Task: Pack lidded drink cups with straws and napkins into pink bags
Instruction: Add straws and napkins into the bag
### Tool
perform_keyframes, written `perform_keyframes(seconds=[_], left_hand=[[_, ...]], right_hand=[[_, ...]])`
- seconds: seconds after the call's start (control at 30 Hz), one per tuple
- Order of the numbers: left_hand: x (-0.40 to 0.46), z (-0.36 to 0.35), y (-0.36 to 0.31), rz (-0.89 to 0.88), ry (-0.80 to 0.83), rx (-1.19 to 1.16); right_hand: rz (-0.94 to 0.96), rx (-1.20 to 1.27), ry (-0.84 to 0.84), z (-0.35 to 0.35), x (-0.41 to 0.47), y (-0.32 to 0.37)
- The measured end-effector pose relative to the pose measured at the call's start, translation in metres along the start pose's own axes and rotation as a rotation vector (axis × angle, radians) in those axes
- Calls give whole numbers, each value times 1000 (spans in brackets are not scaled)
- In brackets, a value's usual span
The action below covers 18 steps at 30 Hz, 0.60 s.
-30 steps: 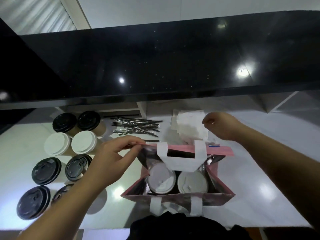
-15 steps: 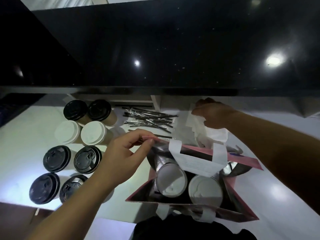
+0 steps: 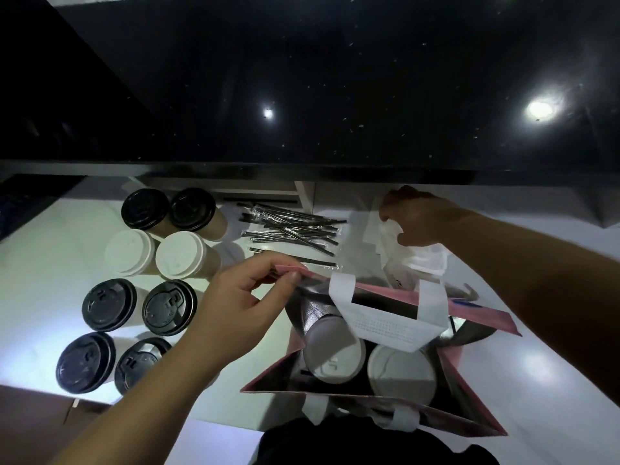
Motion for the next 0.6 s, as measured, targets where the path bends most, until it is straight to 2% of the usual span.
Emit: perform_keyframes(seconds=[0.23,0.5,0.6], left_hand=[[-1,-1,-1,27,2,-31],[-1,-2,-6,24,-1,-31],[-2,-2,-6,17,0,-26]], right_hand=[[73,-33,-139,-6,-5,-4],[117,-65,-395,-17,-15,-10],[115,-56,-417,-19,-23,-12]])
Point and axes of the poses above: each hand's wrist, its own x-axis towards the middle knuckle, its own z-axis out of the back of the hand, y = z × x, the point moved 2 cm from there along x, towards the middle knuckle, and after that the axes turned 11 degrees about -z, right-handed, at the moved point
